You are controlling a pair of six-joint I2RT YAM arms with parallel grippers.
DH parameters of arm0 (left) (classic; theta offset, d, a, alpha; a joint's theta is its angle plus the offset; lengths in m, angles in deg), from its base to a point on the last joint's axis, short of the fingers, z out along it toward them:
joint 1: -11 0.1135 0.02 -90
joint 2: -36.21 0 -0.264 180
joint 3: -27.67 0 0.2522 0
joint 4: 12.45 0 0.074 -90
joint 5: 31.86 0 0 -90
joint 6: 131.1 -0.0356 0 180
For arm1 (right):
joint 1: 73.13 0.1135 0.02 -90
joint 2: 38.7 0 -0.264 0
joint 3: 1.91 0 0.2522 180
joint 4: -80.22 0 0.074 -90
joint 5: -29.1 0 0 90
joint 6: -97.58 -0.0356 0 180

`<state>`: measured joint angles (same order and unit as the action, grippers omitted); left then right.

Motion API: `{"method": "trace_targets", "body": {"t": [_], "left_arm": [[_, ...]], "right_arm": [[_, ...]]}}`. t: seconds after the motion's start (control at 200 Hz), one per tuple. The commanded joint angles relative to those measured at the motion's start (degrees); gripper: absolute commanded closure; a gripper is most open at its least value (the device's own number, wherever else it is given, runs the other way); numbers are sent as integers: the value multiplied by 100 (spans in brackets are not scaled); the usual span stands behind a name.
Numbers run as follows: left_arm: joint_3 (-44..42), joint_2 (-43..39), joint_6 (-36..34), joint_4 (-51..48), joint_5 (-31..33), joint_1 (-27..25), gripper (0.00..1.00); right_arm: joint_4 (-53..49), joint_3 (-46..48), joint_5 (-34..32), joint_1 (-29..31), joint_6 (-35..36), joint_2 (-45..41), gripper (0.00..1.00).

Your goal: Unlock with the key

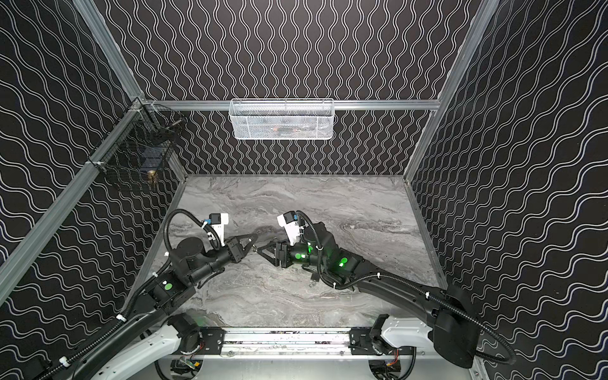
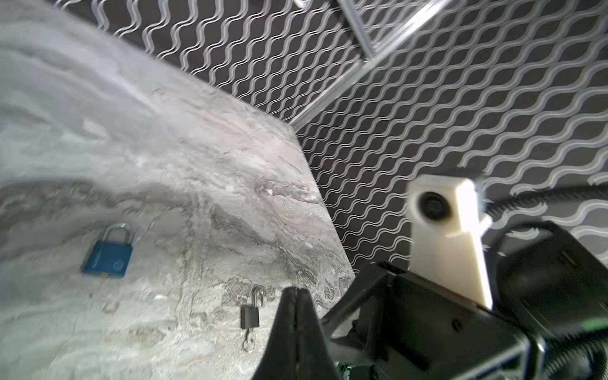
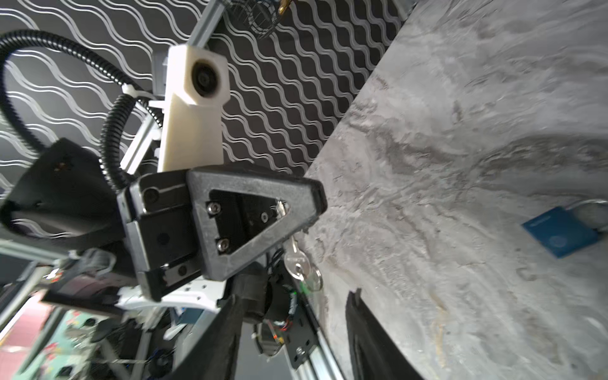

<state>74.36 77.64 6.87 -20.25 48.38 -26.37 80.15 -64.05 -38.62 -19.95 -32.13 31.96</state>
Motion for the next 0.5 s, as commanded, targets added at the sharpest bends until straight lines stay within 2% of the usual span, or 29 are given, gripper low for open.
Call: {"method": "trace_targets", "body": {"t": [0.0,0.315,0.496], "left_arm": [[-48,-47,-485,571,-164,1,100],[-166,37,-538,1064,-551,-7,100],[-179,-11,-584,1096,-552,1,100]], "right_arm": [[630,72,402,-89,-24,-47,48],[1107,-57,886,-220,-24,398,52],[1361,40,1025,-223,-96,520,59]]}}
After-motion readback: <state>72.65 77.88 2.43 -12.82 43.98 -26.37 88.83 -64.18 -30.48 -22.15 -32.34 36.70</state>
